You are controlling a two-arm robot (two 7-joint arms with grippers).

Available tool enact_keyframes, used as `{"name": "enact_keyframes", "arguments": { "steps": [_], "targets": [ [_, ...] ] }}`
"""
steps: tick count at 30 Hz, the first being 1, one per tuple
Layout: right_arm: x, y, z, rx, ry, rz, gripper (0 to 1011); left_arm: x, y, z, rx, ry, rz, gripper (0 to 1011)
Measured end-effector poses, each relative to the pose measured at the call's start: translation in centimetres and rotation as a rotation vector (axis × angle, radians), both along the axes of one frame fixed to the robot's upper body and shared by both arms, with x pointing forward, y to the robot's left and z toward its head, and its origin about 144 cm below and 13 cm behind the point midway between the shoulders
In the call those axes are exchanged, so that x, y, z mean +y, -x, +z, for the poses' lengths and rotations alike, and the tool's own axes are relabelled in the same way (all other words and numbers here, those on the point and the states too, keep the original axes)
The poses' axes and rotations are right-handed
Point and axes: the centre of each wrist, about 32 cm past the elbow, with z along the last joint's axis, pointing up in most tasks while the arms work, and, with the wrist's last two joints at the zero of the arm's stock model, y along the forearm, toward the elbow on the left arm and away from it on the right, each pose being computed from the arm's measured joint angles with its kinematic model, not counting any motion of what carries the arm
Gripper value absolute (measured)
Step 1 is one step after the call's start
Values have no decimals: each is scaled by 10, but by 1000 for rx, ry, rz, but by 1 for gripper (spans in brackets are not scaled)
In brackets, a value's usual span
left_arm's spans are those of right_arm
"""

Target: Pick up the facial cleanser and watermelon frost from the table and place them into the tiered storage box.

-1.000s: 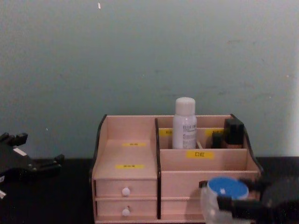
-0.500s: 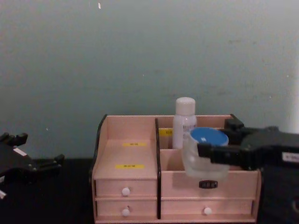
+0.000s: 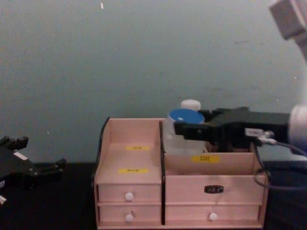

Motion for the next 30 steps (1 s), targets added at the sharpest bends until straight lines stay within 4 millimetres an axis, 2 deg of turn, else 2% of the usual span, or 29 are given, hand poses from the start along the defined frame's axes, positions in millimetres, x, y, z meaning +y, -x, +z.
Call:
{"name": "enact_keyframes", "arguments": {
  "steps": [12,19,30],
  "targets": [
    [32,-32,8,-13,-8,26,703,0,0,0,0,0,0,1001],
    [48,-47,5,1,-8,35,703,0,0,0,0,0,0,1001],
    [66,-62,-5,37,22,24,703,0,0,0,0,0,0,1001]
  ]
}}
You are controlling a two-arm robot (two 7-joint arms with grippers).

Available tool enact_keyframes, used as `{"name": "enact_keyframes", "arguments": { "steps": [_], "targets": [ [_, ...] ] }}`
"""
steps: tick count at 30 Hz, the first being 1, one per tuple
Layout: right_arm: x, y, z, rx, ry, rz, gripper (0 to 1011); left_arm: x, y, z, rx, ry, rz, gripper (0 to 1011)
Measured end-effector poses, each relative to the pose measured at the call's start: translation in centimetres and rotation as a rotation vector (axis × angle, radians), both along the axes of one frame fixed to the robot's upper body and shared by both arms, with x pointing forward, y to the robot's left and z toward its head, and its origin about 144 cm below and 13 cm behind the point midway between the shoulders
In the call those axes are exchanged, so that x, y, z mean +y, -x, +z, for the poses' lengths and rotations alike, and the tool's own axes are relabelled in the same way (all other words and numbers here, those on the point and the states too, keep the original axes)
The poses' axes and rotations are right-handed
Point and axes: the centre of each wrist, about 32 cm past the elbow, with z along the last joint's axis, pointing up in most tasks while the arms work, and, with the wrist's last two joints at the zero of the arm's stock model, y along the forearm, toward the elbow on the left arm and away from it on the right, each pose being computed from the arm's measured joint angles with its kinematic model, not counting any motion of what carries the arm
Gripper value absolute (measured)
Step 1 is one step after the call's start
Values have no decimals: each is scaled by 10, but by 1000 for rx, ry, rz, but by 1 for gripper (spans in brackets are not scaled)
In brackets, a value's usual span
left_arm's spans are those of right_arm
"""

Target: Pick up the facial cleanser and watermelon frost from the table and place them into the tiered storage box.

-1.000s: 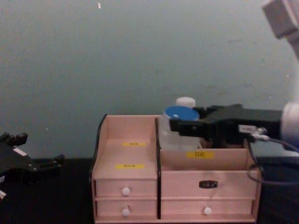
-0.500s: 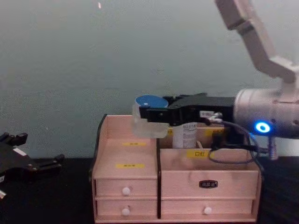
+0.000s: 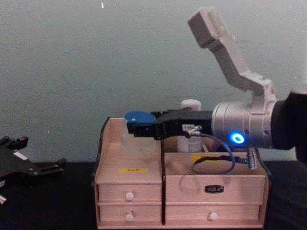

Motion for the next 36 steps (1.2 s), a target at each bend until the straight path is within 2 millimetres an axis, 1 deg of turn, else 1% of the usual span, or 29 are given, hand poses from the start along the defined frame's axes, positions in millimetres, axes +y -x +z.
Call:
{"name": "enact_keyframes", "arguments": {
  "steps": [8,15,33,34,36],
  "targets": [
    [6,-8,-9,30,18,-12,703,0,0,0,0,0,0,1001],
    [7,-11,-13,40,21,-20,703,0,0,0,0,0,0,1001],
    [7,-12,-15,42,24,-27,703,0,0,0,0,0,0,1001],
    [7,-12,-15,42,24,-27,707,0,0,0,0,0,0,1001],
    [7,-12,-15,41,23,-27,760,0,0,0,0,0,0,1001]
  ]
}}
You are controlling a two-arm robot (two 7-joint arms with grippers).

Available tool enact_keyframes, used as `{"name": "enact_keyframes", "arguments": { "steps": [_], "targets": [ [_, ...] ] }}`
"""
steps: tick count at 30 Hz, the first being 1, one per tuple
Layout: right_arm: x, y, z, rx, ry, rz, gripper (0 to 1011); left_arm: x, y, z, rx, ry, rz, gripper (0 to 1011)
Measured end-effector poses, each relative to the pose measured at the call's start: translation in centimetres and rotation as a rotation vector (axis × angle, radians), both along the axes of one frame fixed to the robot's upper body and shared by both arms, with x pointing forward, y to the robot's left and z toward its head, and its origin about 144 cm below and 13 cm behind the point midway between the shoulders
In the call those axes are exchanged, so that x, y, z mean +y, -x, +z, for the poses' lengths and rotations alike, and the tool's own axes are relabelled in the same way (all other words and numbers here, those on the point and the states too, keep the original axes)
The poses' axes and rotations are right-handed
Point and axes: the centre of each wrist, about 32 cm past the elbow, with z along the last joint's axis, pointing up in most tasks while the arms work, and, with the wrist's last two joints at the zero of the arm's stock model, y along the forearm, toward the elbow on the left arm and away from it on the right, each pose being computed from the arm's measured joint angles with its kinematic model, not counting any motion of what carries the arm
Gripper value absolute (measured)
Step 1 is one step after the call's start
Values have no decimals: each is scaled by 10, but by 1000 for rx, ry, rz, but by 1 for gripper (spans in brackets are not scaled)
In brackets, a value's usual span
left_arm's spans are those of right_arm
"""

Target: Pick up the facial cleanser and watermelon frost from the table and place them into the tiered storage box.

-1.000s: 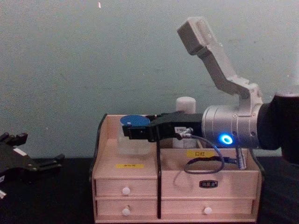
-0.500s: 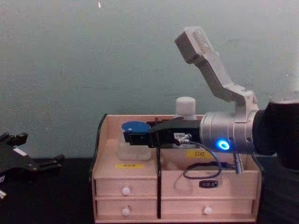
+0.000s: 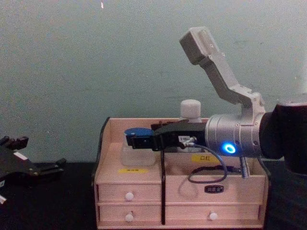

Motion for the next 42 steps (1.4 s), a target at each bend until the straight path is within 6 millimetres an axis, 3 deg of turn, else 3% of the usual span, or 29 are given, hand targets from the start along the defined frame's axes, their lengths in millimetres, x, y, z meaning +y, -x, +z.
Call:
{"name": "enact_keyframes", "arguments": {
  "steps": [10,26,42],
  "targets": [
    [0,0,0,0,0,1,1000,0,0,0,0,0,0,1001],
    [-2,2,3,-10,-21,1,1002,0,0,0,0,0,0,1001],
    [-24,19,36,-149,-185,-15,1002,0,0,0,0,0,0,1001]
  ]
}}
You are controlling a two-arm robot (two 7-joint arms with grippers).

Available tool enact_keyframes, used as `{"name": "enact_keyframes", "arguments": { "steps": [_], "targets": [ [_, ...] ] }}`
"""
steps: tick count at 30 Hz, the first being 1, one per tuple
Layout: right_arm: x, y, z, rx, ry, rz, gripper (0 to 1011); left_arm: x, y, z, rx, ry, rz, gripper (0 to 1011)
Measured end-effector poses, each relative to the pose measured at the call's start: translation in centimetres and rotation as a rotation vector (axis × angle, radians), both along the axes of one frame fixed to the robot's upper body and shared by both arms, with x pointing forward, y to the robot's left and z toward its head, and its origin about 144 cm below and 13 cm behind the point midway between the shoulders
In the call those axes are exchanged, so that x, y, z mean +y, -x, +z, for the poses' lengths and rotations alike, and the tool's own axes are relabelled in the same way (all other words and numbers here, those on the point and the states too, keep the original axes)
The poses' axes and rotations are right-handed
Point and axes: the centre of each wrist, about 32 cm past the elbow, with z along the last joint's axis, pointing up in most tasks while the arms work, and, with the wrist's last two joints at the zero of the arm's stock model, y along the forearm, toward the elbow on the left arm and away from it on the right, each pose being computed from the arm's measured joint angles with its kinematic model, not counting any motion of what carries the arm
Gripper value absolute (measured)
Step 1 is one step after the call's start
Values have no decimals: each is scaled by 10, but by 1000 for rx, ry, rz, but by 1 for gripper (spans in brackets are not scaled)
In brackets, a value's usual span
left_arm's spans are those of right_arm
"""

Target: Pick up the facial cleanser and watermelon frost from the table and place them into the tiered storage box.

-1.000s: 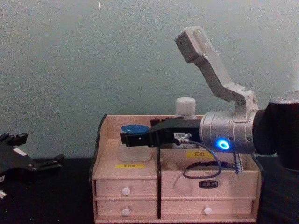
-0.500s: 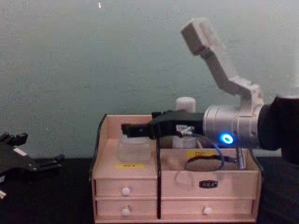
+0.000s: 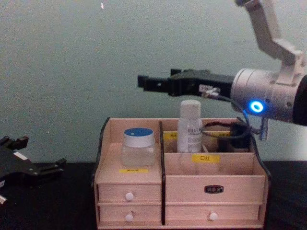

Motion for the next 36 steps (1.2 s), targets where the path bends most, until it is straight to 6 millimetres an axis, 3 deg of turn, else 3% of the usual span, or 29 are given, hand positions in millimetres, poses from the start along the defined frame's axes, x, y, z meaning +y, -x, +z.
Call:
{"name": "enact_keyframes", "arguments": {
  "steps": [15,28,36],
  "targets": [
    [-42,-2,0,-34,-35,-278,1002,0,0,0,0,0,0,1001],
    [-98,-2,-23,4,-44,-546,1002,0,0,0,0,0,0,1001],
    [-108,2,-39,28,-16,-599,1002,0,0,0,0,0,0,1001]
  ]
}}
